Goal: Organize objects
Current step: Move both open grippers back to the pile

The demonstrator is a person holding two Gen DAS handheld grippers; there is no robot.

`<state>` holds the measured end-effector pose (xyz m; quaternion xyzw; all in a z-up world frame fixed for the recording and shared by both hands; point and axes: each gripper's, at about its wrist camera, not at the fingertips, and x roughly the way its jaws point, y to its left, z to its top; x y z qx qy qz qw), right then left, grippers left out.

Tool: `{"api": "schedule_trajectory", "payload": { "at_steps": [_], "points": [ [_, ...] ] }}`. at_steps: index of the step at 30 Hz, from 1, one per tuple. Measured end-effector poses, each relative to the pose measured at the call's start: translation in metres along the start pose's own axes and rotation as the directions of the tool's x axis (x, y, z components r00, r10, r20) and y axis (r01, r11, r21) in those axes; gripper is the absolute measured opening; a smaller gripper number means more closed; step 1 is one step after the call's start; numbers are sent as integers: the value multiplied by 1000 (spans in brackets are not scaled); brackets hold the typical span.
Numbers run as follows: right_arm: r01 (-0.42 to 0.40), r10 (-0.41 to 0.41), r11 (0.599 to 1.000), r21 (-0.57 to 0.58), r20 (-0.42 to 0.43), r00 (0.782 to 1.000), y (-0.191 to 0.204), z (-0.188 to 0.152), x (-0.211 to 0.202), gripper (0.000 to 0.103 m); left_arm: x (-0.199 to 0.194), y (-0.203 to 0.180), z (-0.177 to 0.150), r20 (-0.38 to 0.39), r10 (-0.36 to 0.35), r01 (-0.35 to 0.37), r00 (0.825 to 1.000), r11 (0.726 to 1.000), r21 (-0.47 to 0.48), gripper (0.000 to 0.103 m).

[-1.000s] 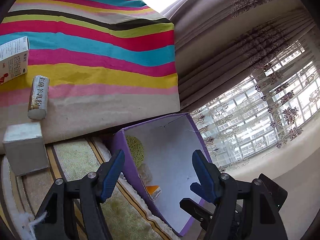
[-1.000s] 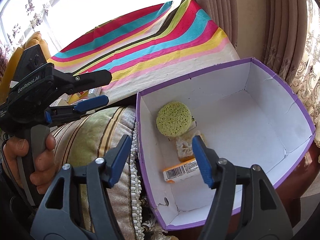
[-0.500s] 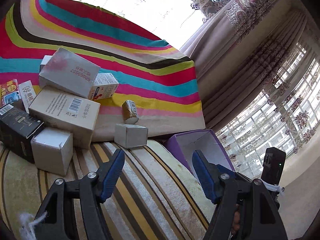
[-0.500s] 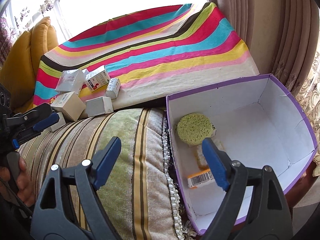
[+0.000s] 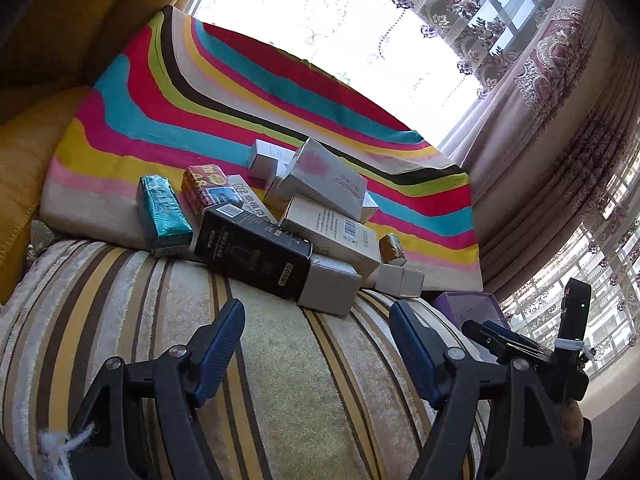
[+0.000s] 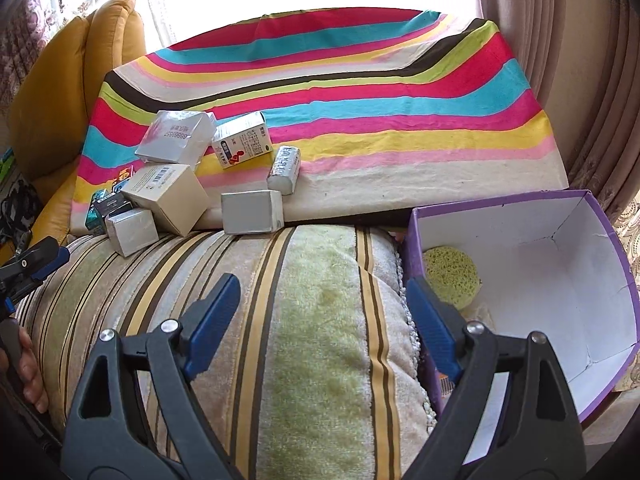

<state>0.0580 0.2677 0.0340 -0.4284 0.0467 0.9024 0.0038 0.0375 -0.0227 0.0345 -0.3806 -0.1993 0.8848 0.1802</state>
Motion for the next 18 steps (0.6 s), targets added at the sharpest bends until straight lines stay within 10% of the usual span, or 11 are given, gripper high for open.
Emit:
{"api": "schedule_trajectory", "payload": {
  "at_steps": [18],
  "points": [
    [10, -21, 994, -111, -99, 995, 58, 39, 71, 87, 3, 48, 28, -16, 260, -260, 965, 966, 8, 79]
  ]
}}
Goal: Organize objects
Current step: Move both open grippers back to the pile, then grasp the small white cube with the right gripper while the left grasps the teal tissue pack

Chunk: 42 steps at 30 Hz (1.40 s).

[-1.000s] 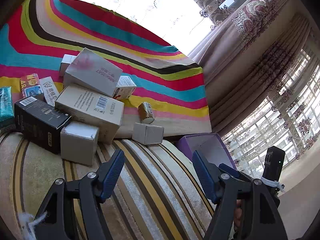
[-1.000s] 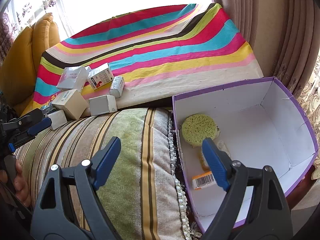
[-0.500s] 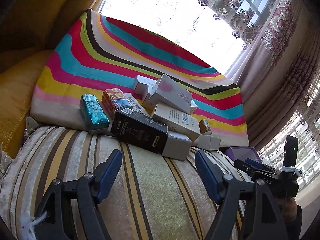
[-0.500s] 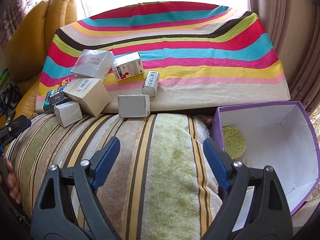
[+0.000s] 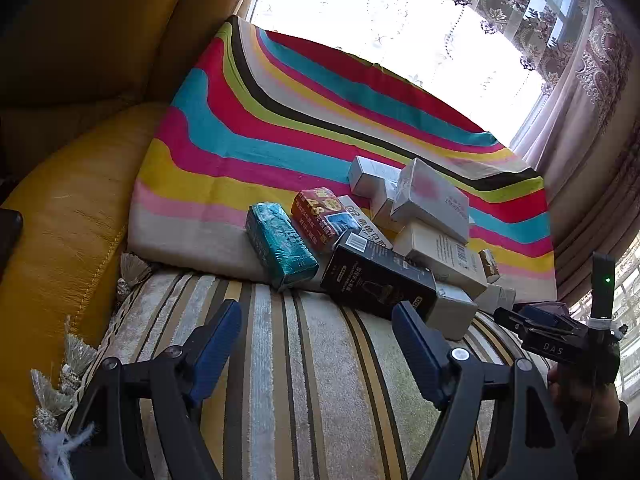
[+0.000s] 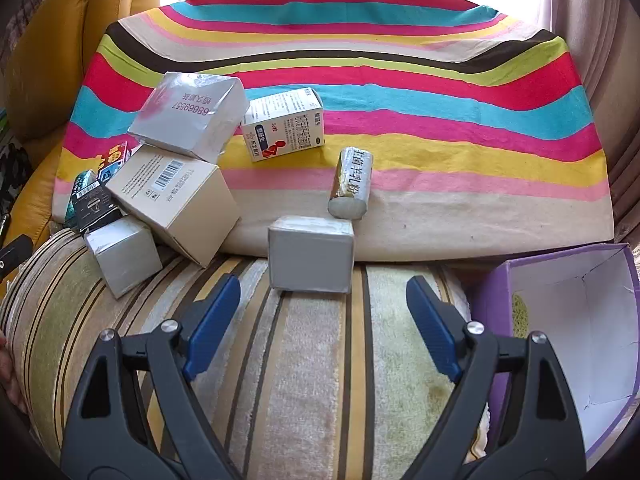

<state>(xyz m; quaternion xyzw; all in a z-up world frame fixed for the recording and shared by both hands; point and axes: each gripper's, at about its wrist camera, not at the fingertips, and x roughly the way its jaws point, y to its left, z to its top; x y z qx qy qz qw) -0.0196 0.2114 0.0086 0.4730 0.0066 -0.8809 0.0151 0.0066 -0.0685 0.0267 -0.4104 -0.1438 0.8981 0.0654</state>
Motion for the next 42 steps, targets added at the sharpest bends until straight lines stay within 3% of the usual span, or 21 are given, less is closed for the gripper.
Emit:
{"api": "schedule_trajectory", "payload": {
  "at_steps": [5, 10, 17, 18, 20, 22, 23, 24, 28, 33, 42],
  "points": [
    [22, -22, 999, -24, -9, 1000, 8, 9, 12, 86, 17, 11, 17, -13, 37, -37, 999, 998, -52, 78],
    [23, -23, 999, -26, -12, 1000, 6, 12, 17, 72, 35, 22, 37, -17, 54, -55, 998, 990, -133, 76],
    [11, -12, 999, -32, -19, 1000, 9, 15, 23, 54, 80, 21, 52, -124, 129, -148, 984, 977, -154, 66],
    [10, -10, 999, -34, -20, 1000, 9, 15, 24, 49, 85, 20, 52, -136, 141, -161, 981, 976, -150, 64],
    [1, -1, 999, -33, -16, 1000, 9, 14, 24, 49, 91, 18, 53, -148, 178, -197, 973, 973, -125, 60],
    [-10, 10, 1000, -29, -9, 1000, 8, 13, 23, 49, 93, 13, 53, -145, 223, -238, 964, 966, -100, 42],
    [-17, 16, 999, -29, -5, 1000, 8, 12, 22, 49, 93, 12, 52, -142, 236, -250, 961, 964, -92, 39],
    [-22, 22, 999, -28, 1, 1000, 8, 11, 22, 49, 92, 12, 50, -136, 239, -252, 961, 963, -92, 35],
    [-35, 35, 999, -26, 31, 999, 8, 5, 15, 49, 82, 18, 43, -106, 212, -225, 971, 965, -133, 35],
    [-53, 55, 998, -27, 85, 995, 6, 1, 1, 49, 50, 19, 38, 23, 191, -184, 981, 966, -179, 35],
    [-63, 63, 998, 0, 133, 989, -2, -12, -20, 49, 7, -18, 22, 189, 169, -144, 967, 980, -137, 35]
  ]
}}
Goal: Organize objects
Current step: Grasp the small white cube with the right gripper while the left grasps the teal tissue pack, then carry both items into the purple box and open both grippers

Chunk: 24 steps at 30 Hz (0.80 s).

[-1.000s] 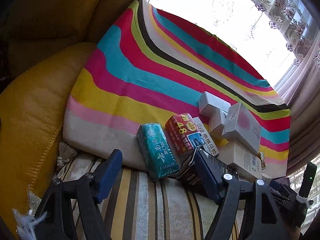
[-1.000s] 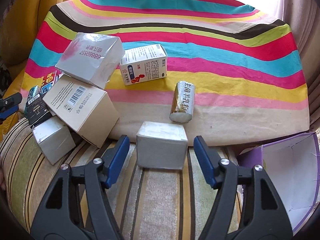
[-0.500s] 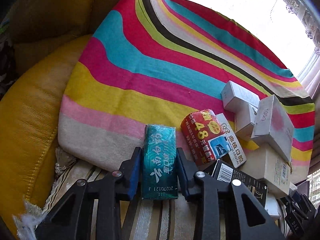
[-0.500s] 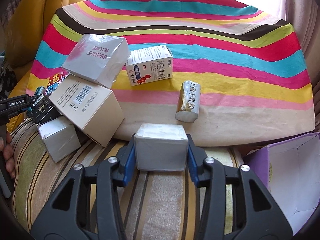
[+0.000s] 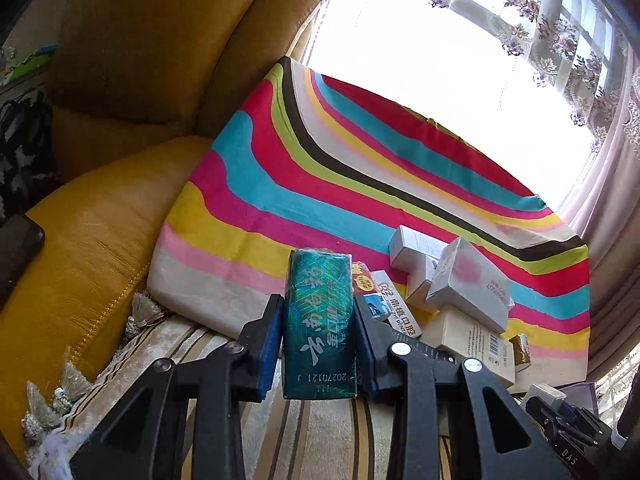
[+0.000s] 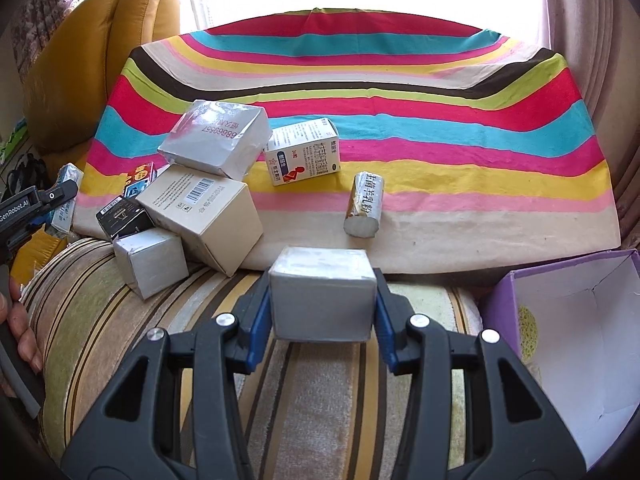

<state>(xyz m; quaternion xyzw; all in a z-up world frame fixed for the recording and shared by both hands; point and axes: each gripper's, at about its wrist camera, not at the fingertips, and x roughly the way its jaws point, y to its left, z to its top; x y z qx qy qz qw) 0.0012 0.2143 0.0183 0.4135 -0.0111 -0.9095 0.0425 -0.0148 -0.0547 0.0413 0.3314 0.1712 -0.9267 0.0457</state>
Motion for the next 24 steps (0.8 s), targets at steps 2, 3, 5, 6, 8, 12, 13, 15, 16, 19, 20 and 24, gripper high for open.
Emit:
{"api": "schedule_trajectory", "payload": {
  "at_steps": [2, 3, 5, 6, 8, 12, 13, 15, 16, 19, 20, 24],
  "points": [
    [1, -1, 1000, 5, 10, 1000, 0, -4, -7, 49, -9, -14, -4, 21, -30, 29, 999, 999, 37, 35],
    [1, -1, 1000, 8, 13, 1000, -1, -6, -8, 49, -14, -21, -7, 23, -50, 49, 998, 997, 58, 35],
    [5, -6, 1000, 17, 20, 1000, -3, -10, -14, 49, -18, -39, -13, 12, -85, 84, 996, 991, 105, 35],
    [7, -7, 1000, 23, 21, 1000, -5, -11, -17, 49, -20, -48, -16, 2, -102, 101, 995, 986, 132, 35],
    [6, -7, 999, 39, 20, 1000, -8, -15, -22, 49, -26, -67, -25, -10, -130, 129, 992, 974, 188, 35],
    [17, -19, 998, 63, 25, 1000, -17, -21, -32, 48, -32, -102, -40, -41, -182, 186, 983, 940, 288, 35],
    [20, -22, 997, 69, 26, 999, -18, -23, -35, 48, -34, -109, -43, -49, -193, 199, 980, 930, 308, 35],
    [20, -22, 996, 83, 29, 999, -23, -26, -41, 48, -36, -124, -50, -74, -221, 233, 973, 908, 348, 35],
    [19, -22, 996, 93, 31, 999, -27, -27, -45, 48, -37, -131, -53, -84, -232, 247, 969, 899, 362, 35],
    [20, -25, 993, 119, 47, 999, -38, -30, -58, 48, -39, -151, -60, -122, -265, 292, 956, 866, 406, 35],
    [22, -28, 992, 125, 52, 998, -43, -31, -63, 48, -40, -158, -62, -132, -276, 306, 952, 857, 415, 35],
    [47, -58, 986, 162, 67, 996, -67, -34, -80, 48, -45, -185, -69, -168, -318, 359, 933, 821, 443, 35]
  ]
}}
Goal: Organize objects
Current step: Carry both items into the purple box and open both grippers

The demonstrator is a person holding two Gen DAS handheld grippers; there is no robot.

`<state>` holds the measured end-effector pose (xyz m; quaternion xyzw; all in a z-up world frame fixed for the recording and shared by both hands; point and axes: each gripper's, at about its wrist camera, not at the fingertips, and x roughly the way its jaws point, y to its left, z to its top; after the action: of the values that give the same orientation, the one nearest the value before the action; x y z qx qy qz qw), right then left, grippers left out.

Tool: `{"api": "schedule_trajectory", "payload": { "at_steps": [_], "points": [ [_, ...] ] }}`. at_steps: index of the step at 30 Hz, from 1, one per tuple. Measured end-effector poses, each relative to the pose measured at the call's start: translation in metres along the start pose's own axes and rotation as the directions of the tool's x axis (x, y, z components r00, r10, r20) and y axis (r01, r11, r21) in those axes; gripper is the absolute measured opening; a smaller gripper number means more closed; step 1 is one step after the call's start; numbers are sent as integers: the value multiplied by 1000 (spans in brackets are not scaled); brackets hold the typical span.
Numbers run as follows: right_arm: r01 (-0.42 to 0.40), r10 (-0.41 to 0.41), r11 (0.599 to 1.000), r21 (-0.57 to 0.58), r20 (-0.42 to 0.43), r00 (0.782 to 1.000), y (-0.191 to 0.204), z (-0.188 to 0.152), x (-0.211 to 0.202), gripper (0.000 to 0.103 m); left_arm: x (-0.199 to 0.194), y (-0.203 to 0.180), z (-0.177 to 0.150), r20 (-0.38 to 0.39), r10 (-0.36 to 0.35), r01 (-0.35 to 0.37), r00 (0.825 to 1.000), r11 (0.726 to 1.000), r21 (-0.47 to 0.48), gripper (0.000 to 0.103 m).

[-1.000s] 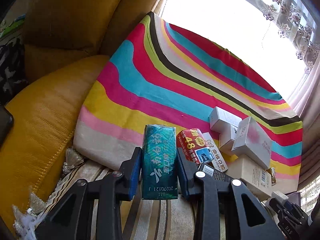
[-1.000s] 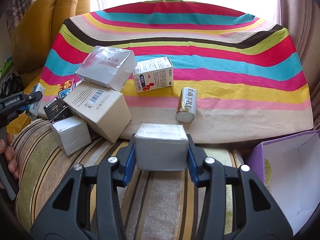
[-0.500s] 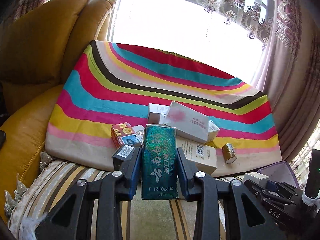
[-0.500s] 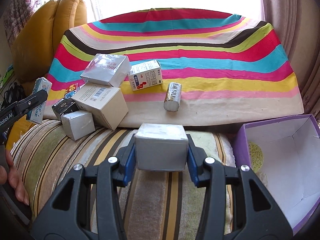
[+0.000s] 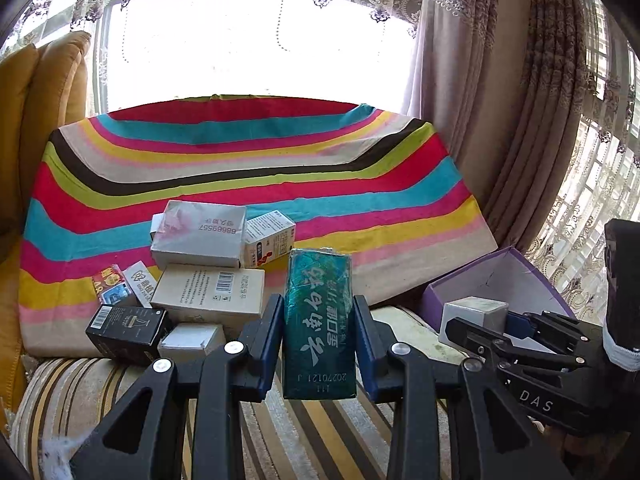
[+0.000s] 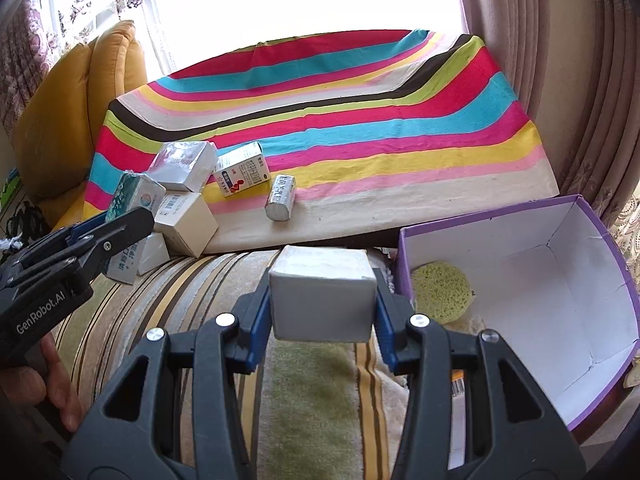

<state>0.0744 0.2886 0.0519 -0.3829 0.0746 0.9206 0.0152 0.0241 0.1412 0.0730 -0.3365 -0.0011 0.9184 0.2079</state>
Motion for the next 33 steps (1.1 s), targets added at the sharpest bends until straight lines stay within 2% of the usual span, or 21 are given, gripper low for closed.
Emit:
{"api": "schedule_trajectory", "payload": {
  "at_steps": [7, 13, 21, 24, 29, 31, 32, 33],
  "points": [
    [105, -110, 989, 108, 42, 993, -63, -2, -28, 48, 12, -52, 11, -43, -106, 109, 993, 992, 62, 35],
    [171, -185, 966, 194, 54, 981, -113, -6, -50, 48, 17, -94, 18, -75, -196, 203, 978, 974, 96, 35],
    [234, -257, 941, 245, 65, 964, -150, -12, -75, 49, 19, -149, 17, -118, -340, 357, 933, 912, 202, 35],
    [257, -282, 932, 256, 68, 957, -158, -15, -82, 49, 22, -163, 18, -133, -373, 395, 918, 890, 229, 35],
    [298, -324, 915, 271, 58, 944, -170, -18, -89, 49, 27, -179, 23, -151, -401, 428, 903, 866, 257, 36],
    [308, -336, 909, 279, 54, 940, -174, -18, -90, 51, 29, -184, 25, -153, -402, 429, 903, 862, 269, 37],
    [309, -337, 908, 284, 58, 940, -175, -18, -91, 57, 31, -185, 27, -157, -403, 432, 901, 862, 266, 38],
    [304, -336, 907, 292, 64, 940, -177, -19, -93, 69, 33, -186, 28, -159, -402, 431, 902, 863, 263, 43]
  ]
}}
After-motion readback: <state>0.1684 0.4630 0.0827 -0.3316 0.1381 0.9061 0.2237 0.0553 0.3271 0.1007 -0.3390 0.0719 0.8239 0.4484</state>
